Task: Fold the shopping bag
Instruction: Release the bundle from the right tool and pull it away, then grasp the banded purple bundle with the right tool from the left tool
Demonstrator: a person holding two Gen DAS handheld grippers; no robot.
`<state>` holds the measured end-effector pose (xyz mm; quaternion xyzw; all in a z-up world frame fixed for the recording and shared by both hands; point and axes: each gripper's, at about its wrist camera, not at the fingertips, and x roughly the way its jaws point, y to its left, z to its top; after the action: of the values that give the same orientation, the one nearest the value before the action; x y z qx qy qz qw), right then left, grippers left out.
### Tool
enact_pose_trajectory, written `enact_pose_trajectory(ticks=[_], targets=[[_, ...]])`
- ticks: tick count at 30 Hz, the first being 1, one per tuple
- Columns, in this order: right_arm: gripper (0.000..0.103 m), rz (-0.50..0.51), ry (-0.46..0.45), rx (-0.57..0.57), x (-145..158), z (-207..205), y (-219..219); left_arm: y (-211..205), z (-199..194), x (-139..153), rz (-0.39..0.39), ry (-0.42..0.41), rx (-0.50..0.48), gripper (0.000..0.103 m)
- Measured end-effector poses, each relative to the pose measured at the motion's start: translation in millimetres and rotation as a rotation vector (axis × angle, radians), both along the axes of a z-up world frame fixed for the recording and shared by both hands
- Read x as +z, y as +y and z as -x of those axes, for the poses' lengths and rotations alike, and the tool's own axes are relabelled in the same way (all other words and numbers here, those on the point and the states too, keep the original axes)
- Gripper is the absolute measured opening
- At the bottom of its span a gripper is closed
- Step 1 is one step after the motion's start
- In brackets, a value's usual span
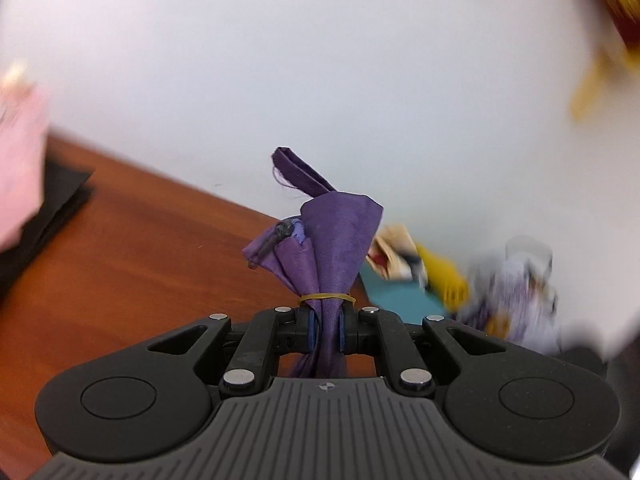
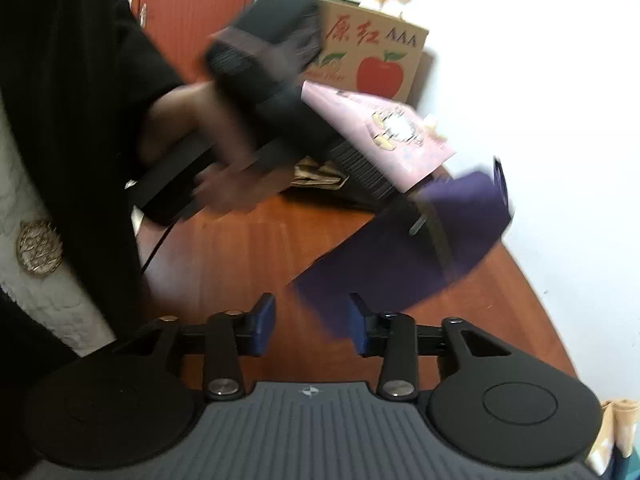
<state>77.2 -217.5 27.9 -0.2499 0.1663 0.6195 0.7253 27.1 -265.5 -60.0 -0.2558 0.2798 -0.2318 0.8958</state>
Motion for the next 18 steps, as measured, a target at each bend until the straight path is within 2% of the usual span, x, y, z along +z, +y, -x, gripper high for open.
enact_pose_trajectory(ticks=[4,8,10,14,18], targets=[[0.043,0.019,0.008,-0.033,-16.2,15.8,3.7,-4.0,-1.5,-1.9,-0.040,-0.001,-0.005,0.011],[0.044,0.018,0.043,-0.081,-29.7,28.1,13.3,3.0,-0.1,2.2,-0.040,-0.006,-0.021,0.011],[0.044,0.014,0.056,-0.108,-27.4,27.1,-10.8,4.6,0.1,2.8,-0.045,-0.005,-0.027,0.011],[0.046,0.010,0.074,-0.155,-37.4,5.7,3.4,3.1,-0.6,-2.0,-0.062,-0.010,-0.059,0.011],[0.047,0.004,0.084,-0.196,-32.2,16.6,-27.2,0.0,-1.2,-5.4,-0.071,-0.002,-0.077,0.011]])
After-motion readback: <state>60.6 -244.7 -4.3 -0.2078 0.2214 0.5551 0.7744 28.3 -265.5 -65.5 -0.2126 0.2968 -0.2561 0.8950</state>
